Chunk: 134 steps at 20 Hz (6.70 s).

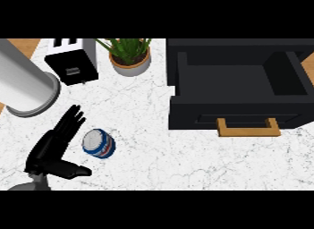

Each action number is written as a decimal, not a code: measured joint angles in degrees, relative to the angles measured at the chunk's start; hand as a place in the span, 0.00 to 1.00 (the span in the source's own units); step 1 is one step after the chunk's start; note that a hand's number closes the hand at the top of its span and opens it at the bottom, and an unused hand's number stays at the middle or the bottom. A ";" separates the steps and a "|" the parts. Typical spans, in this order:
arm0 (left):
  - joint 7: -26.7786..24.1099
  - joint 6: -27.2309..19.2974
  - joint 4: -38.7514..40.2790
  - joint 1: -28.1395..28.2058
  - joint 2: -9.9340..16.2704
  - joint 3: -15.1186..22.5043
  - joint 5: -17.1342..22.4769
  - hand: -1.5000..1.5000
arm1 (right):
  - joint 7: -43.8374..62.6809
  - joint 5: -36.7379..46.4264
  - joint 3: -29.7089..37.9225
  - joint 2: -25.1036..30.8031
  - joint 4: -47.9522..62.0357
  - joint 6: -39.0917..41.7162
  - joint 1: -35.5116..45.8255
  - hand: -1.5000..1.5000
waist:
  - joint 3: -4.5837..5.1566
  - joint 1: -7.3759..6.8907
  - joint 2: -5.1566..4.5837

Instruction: Pick up the can, place it into the drawer and close the drawer

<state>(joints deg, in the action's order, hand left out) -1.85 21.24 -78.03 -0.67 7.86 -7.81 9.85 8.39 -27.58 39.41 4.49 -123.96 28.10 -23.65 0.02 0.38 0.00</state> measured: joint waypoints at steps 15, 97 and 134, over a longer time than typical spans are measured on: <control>-14.81 2.60 24.33 -6.45 1.16 -1.44 -4.90 0.00 | 2.31 -0.20 1.36 -2.59 -2.41 1.97 0.13 0.00 | 0.01 0.08 -0.01; 11.24 -53.36 19.90 -62.77 -7.85 15.37 8.23 1.00 | 7.76 -4.46 0.08 -3.12 -7.41 -1.92 -0.05 0.00 | -0.05 1.31 -0.23; -2.50 -63.34 49.72 -79.40 -7.86 38.74 38.03 0.00 | 9.64 -2.66 -1.87 -3.10 -7.10 -1.94 4.14 0.00 | -0.14 4.69 -0.99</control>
<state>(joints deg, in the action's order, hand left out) -4.35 -42.10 -28.31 -80.07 0.00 30.93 47.88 18.02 -30.24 37.54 1.40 -131.05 26.16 -19.51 -0.12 5.07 -0.99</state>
